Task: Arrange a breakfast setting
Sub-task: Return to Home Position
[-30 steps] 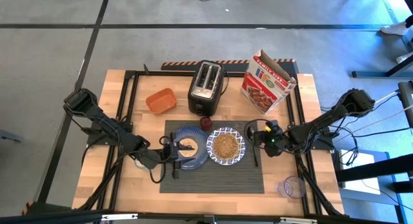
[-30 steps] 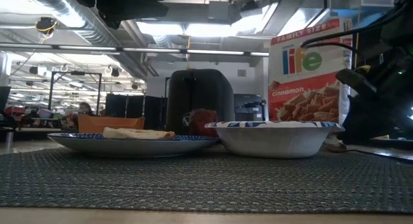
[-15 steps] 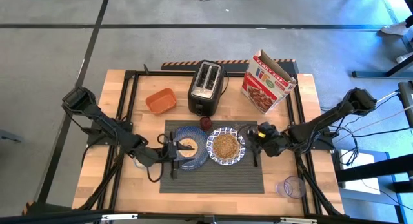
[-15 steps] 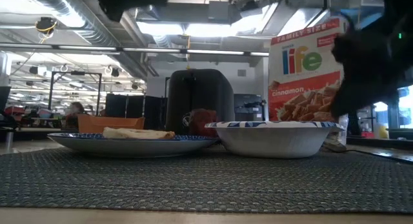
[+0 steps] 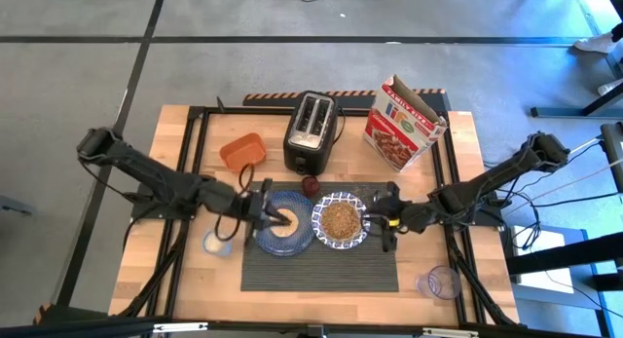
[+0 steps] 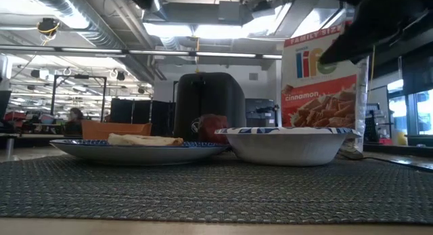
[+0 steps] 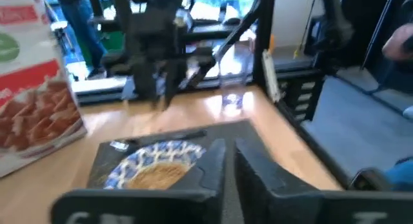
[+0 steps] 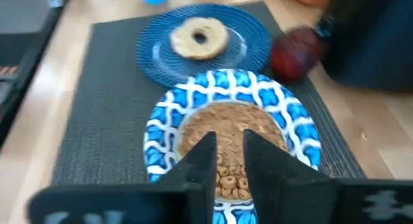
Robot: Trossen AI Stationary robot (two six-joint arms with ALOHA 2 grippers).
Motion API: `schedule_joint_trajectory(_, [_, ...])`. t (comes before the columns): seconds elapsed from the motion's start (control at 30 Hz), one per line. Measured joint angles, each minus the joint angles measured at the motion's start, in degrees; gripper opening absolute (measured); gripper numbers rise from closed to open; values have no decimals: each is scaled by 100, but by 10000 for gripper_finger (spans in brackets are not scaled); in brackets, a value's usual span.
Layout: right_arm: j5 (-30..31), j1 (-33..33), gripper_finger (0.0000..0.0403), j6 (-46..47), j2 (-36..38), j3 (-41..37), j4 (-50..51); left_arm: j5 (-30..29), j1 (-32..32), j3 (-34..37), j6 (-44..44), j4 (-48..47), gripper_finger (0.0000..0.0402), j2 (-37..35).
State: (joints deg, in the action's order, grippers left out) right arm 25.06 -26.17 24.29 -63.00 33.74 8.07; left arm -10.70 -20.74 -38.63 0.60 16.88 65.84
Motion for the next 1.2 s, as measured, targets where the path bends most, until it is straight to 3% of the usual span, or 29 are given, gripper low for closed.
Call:
schedule_joint_trajectory(0.1, [-283, 2, 41, -502, 235, -114, -242, 324, 406, 36, -178, -199, 5, -106])
schedule_joint_trajectory(0.2, [-514, 0, 7, -848, 723, -400, -581, 461, 672, 159, -410, -135, 7, -290])
schedule_joint_trajectory(0.4, [-634, -2, 19, -1065, 2116, -1194, -1170, 411, 812, 929, -525, 532, 3, -927])
schedule_joint_trajectory(0.57, [-669, -4, 4, -1147, 3414, -1767, -1209, 239, 814, 1670, -415, 1009, 4, -1674])
schedule_joint_trajectory(0.73, [-671, -4, 6, -1269, 4559, -2331, -1169, -205, 843, 2192, -389, 1080, 4, -2374])
schedule_joint_trajectory(0.83, [-667, -4, 7, -1302, 5156, -2643, -1187, -185, 971, 2453, -400, 1091, 1, -2679])
schedule_joint_trajectory(1.07, [-669, -4, 7, -1302, 6198, -3244, -1186, -162, 1343, 3151, -118, 1078, 2, -3352])
schedule_joint_trajectory(1.2, [-669, -4, 1, -1263, 6271, -3327, -1208, -7, 1533, 3497, 101, 1073, 2, -3760])
